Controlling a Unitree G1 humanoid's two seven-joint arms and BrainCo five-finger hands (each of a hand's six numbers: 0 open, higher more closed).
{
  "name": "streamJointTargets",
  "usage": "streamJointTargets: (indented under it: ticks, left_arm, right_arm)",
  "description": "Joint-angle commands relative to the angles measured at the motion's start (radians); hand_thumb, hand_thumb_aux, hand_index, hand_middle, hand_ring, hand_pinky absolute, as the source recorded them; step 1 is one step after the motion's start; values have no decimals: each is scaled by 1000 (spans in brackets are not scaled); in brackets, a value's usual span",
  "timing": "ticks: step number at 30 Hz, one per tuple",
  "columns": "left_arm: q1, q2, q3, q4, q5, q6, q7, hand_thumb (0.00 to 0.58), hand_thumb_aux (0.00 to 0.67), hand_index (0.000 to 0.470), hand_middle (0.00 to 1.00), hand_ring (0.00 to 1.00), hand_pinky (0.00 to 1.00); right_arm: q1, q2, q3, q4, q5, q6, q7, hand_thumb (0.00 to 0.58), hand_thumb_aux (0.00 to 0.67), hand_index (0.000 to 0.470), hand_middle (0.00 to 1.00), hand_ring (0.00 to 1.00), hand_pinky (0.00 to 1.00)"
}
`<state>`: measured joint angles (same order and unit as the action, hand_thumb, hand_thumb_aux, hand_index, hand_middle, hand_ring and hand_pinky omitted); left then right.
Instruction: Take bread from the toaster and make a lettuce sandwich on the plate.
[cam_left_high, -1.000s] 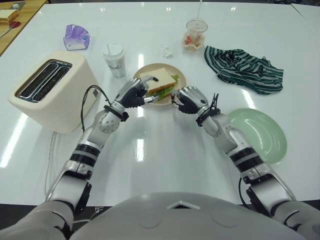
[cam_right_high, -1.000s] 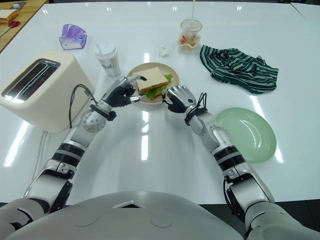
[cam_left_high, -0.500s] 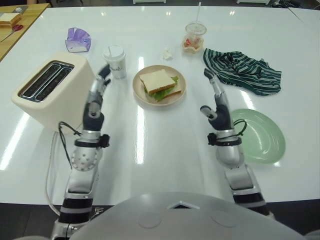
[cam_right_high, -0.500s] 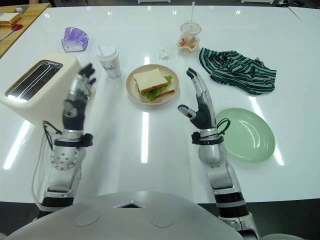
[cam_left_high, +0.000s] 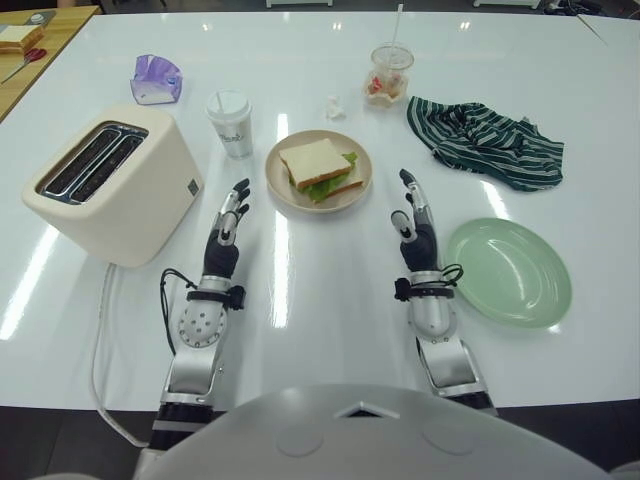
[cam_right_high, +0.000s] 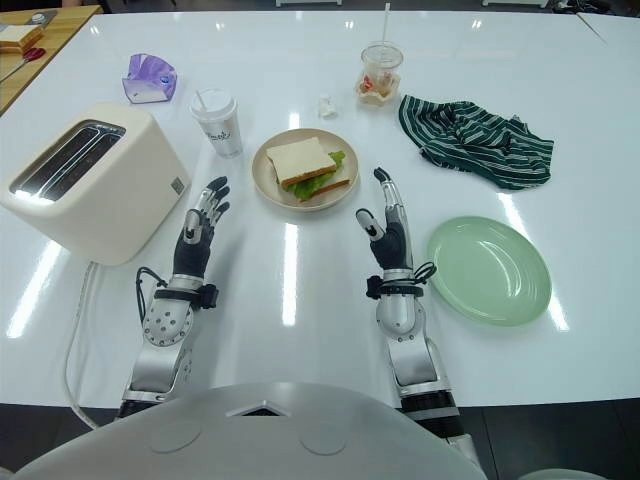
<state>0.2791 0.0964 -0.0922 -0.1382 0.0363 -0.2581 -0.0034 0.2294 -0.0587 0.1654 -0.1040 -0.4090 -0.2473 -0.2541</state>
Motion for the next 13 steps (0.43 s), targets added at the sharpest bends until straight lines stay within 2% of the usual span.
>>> streamJointTargets:
  ticks: [1, 13]
  left_arm:
    - [-27, -21, 21, 31, 2, -13, 16, 0, 0, 0, 0, 0, 0]
    - [-56, -58, 20, 96, 30, -47, 29, 0, 0, 0, 0, 0, 0]
  right_arm:
    - [-26, 0, 2, 37, 1, 7, 7, 0, 0, 0, 0, 0, 0]
    - [-69, 3, -2, 87, 17, 15, 23, 0, 0, 0, 0, 0, 0]
